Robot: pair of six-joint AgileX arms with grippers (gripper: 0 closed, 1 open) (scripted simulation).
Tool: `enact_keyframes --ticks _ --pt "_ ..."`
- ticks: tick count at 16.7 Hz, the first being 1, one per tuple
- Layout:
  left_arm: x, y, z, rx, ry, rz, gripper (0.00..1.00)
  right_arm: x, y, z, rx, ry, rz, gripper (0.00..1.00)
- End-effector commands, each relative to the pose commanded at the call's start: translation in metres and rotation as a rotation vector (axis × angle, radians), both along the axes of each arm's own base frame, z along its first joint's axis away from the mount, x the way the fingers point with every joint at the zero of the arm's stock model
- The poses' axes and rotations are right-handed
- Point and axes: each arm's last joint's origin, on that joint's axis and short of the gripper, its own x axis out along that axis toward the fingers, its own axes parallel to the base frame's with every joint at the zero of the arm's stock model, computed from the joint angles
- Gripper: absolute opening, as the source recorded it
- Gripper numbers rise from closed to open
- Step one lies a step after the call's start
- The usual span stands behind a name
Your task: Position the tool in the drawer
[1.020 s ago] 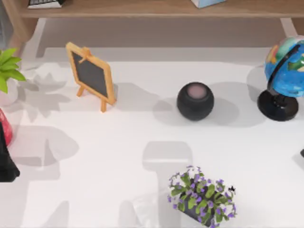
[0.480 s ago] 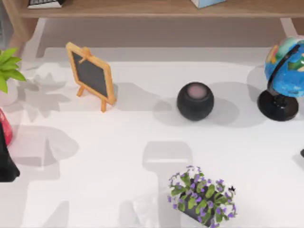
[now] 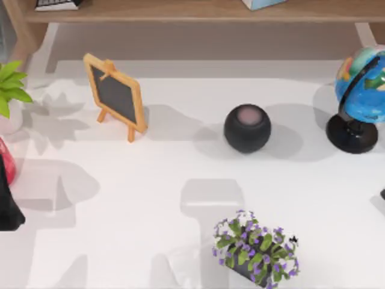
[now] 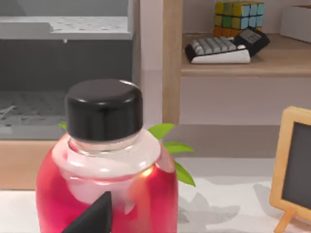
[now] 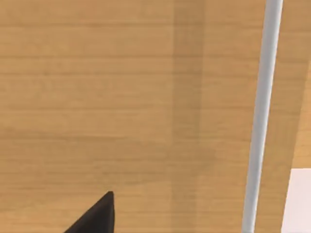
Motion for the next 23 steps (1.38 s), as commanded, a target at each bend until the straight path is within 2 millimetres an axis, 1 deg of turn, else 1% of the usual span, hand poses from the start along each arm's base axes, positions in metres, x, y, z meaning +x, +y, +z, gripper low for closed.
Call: enact_keyframes --ticks 5,9,12,14,16,18,19,21,23 --pt "0.000 0.000 0.000 0.000 0.000 0.000 1.00 0.001 -0.001 0.000 0.004 0.003 -0.006 1.00" --pt "0.000 0.000 0.000 0.000 0.000 0.000 1.00 -0.002 -0.017 0.012 0.049 0.029 -0.100 1.00" --pt "0.000 0.000 0.000 0.000 0.000 0.000 1.00 -0.004 -0.031 0.022 0.157 0.096 -0.200 1.00" --pt "0.000 0.000 0.000 0.000 0.000 0.000 1.00 -0.003 -0.037 0.025 0.275 0.173 -0.267 1.00" --pt "0.000 0.000 0.000 0.000 0.000 0.000 1.00 0.001 -0.038 0.027 0.422 0.281 -0.330 1.00" --pt "0.000 0.000 0.000 0.000 0.000 0.000 1.00 0.009 -0.032 0.030 0.584 0.419 -0.388 1.00" --pt "0.000 0.000 0.000 0.000 0.000 0.000 1.00 0.014 -0.026 0.032 0.663 0.496 -0.415 1.00" --pt "0.000 0.000 0.000 0.000 0.000 0.000 1.00 0.026 -0.007 0.039 0.802 0.662 -0.465 1.00" --pt "0.000 0.000 0.000 0.000 0.000 0.000 1.00 0.039 0.020 0.050 0.903 0.836 -0.515 1.00"
